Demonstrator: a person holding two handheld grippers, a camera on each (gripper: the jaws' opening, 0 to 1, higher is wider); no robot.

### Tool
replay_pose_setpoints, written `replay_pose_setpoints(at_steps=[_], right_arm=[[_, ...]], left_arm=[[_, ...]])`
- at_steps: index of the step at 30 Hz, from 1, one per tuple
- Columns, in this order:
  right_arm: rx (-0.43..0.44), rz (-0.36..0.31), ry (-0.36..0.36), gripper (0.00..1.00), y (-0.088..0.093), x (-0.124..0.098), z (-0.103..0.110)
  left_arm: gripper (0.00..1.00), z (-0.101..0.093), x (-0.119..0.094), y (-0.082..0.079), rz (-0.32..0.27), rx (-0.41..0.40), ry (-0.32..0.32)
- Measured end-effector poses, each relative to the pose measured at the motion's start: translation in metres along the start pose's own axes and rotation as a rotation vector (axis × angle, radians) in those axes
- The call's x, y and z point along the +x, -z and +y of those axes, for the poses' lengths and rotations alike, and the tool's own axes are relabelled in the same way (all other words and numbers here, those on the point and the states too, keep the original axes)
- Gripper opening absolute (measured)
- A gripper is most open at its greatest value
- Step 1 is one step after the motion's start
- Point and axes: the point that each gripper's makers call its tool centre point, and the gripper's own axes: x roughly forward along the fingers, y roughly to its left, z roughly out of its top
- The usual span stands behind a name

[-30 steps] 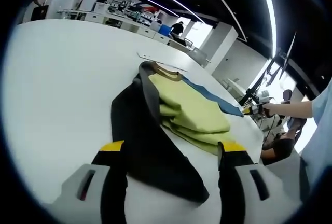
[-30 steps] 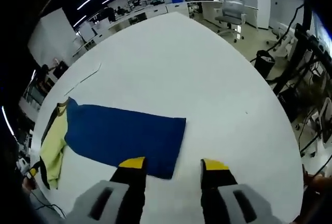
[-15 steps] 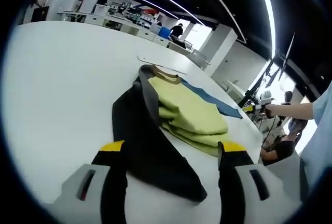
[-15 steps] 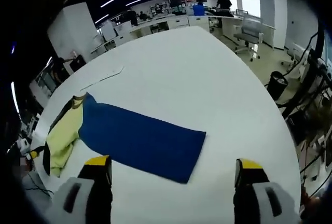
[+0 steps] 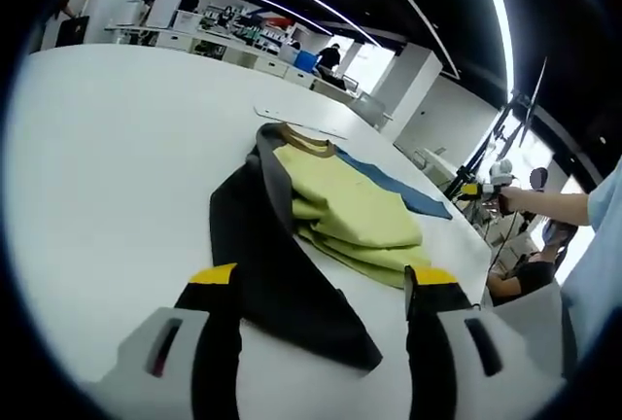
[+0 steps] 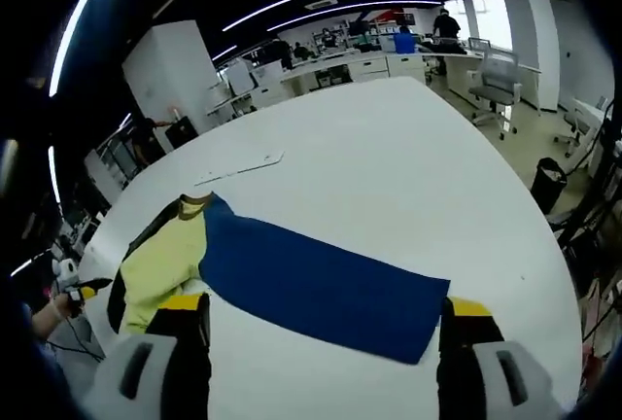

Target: Fold the garment on the visible template until the final outline fits inside the template.

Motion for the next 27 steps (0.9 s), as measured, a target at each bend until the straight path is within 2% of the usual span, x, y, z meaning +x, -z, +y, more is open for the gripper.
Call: replay_pose_setpoints(at_steps=[4, 8, 10, 17, 20, 22, 27], right_arm=[[-0.023, -0.02, -0.027, 0.98, -0.003, -0.003, 0.018], [-0.062, -0.022, -0.069, 0.98, -0.001, -0.007, 0.04], [-0.081, -0.029, -0.085, 0.97, 0.0, -0.009, 0.05], [-0.082, -0.044, -0.153, 0.96, 0.023, -0.01, 0.087], [-0.096, -0.044, -0.17, 0.97, 0.035, -0.019, 0.12], [-0.1, -0.039, -0.18, 0.97, 0.041, -0.024, 0.133], [-0.089, -0.048, -0.202, 0.96, 0.048, -0.034, 0.152]], left_arm=[[0.6, -0.005, -0.005, 0.006, 0.001, 0.002, 0.01], [0.49, -0.01, -0.009, 0.014, 0.02, 0.028, 0.013], [0.48, -0.012, -0.01, 0.018, 0.024, 0.03, 0.013], [0.45, -0.016, -0.009, 0.029, 0.031, 0.049, -0.006], [0.44, -0.018, -0.009, 0.031, 0.042, 0.074, -0.008], [0.43, -0.019, -0.009, 0.031, 0.05, 0.092, -0.011], [0.38, -0.019, -0.008, 0.031, 0.058, 0.101, -0.015]])
